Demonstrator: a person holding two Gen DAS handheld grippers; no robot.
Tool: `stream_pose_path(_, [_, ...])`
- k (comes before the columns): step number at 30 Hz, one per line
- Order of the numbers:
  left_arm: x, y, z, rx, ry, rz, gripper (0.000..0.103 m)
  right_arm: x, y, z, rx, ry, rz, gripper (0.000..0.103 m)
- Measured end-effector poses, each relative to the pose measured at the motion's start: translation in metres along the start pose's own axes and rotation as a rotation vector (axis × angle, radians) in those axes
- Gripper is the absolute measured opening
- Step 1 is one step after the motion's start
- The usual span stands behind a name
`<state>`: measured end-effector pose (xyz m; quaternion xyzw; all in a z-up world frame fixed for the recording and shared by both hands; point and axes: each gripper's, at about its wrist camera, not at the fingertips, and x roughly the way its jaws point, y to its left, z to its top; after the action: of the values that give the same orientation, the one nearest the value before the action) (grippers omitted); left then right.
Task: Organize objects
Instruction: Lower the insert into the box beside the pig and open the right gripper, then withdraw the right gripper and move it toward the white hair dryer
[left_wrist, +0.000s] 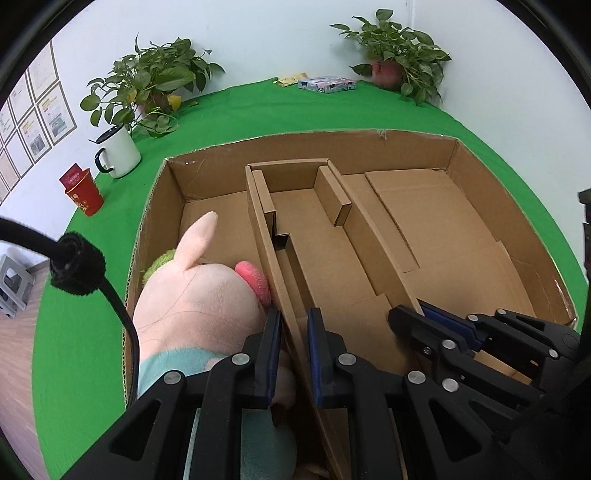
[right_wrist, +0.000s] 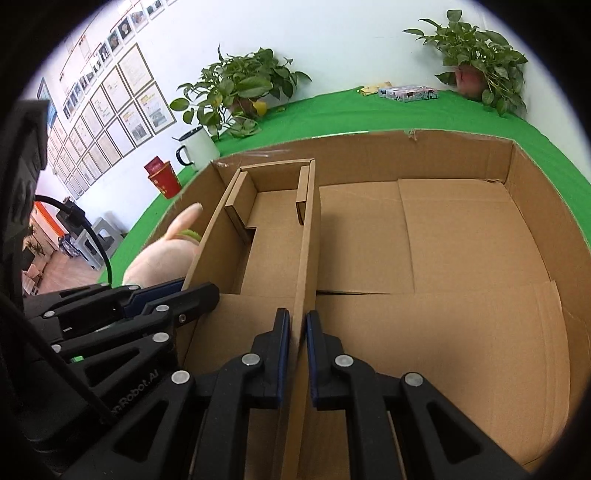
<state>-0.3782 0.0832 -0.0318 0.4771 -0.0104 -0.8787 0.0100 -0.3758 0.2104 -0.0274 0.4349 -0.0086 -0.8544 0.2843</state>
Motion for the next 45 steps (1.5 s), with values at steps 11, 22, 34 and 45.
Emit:
stream_pose_path(11, [-0.069,0.02,-0.032,-0.076,-0.142,-0.005,0.012,0.012,0.006,-0.001,-0.049,0.031,0.001,0.015])
stream_pose_path(22, [-0.155,0.018,-0.08,-0.155,-0.452,0.045,0.093,-0.092,0.003,-0.015,-0.12,-0.264,-0.098,0.089])
stream_pose_path(34, [-0.191,-0.048,-0.159,-0.163,-0.502,0.106,0.102,-0.184,-0.019,-0.109,-0.115,-0.324,-0.306,0.103])
stream_pose_path(45, [-0.223,-0.074,-0.187,-0.179,-0.461,0.129,0.102,-0.212,-0.016,-0.138,-0.12,-0.332,-0.259,0.103])
